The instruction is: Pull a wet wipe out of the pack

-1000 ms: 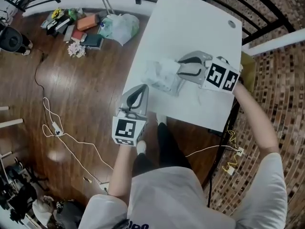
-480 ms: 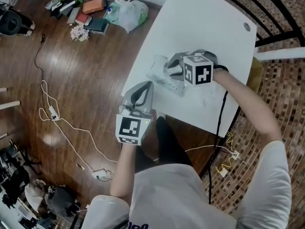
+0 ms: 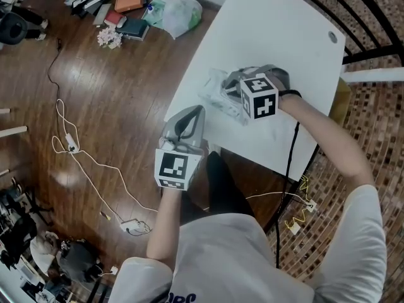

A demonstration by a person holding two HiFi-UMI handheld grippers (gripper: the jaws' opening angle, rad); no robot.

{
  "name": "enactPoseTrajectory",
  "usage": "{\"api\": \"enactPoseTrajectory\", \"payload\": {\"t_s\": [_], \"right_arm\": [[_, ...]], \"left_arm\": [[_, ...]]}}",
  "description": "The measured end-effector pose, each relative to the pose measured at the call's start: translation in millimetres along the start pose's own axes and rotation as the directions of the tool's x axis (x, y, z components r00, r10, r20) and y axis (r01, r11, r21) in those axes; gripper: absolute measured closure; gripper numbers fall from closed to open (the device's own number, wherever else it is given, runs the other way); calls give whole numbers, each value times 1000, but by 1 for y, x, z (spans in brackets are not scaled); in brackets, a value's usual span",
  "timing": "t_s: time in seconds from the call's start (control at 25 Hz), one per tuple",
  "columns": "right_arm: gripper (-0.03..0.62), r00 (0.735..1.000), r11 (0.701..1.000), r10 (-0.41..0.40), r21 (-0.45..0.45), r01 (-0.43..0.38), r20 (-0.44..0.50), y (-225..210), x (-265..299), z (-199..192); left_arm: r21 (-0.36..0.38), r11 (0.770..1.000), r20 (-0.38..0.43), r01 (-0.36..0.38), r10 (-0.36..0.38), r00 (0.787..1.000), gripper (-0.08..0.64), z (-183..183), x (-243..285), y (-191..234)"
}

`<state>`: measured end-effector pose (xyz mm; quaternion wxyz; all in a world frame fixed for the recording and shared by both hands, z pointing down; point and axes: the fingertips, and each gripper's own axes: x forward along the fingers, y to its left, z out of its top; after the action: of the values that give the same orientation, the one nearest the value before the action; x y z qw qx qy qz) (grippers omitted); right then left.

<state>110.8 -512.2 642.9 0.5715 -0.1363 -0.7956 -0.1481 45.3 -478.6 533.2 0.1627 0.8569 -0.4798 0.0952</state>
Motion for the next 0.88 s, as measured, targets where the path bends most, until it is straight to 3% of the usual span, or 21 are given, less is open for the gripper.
{"api": "enactPoseTrajectory", "payload": {"t_s": [0.12, 0.36, 0.48, 0.68, 0.76, 0.88], "right_arm": [[600, 997, 997, -82, 17, 82, -7, -4, 1, 0], [601, 985, 980, -171, 108, 168, 22, -10, -2, 0], [601, 984, 968, -173, 190, 162, 46, -9, -11, -4], [595, 988, 966, -138, 229, 121, 63, -2, -17, -5], [494, 989, 962, -123, 256, 98, 81, -1, -15, -1], [509, 991, 961, -118, 259, 98, 62, -5, -9, 0]], "left_arm": [[0, 1000, -3, 3, -3, 1000, 545, -1, -3, -2], [3, 1000, -10, 9, -9, 1000, 545, -6, -11, -5], [4, 1000, -10, 11, -11, 1000, 545, -7, -16, -8], [2, 1000, -8, 6, -6, 1000, 545, -8, -22, -7], [-1, 1000, -9, 8, -8, 1000, 545, -9, -23, -8], [-1, 1000, -15, 14, -14, 1000, 545, -12, -23, -11]]}}
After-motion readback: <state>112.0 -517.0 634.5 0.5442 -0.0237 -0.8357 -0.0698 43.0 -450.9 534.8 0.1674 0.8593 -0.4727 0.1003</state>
